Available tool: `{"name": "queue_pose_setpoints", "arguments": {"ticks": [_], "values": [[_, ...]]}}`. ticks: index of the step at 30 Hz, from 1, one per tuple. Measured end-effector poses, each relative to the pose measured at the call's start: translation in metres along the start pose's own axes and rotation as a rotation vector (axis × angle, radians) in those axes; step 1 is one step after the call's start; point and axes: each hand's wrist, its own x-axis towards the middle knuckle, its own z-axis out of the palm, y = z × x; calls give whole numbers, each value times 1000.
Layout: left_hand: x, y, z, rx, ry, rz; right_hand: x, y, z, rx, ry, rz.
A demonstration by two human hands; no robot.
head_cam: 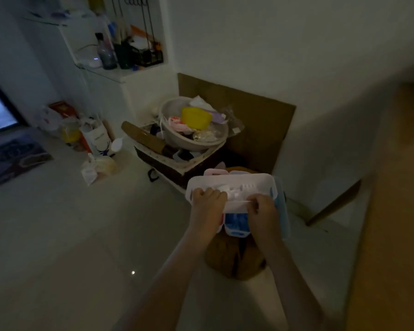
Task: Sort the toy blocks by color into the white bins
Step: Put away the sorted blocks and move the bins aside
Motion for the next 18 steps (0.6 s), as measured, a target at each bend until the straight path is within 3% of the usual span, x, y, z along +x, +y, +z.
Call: {"name": "queue_pose_setpoints", "arguments": {"ticks": [9,18], "values": [[80,26,52,86,29,146,25,43,15,29,-64,99],[78,35,57,92,108,47,45,42,28,-92,-100,62]]}}
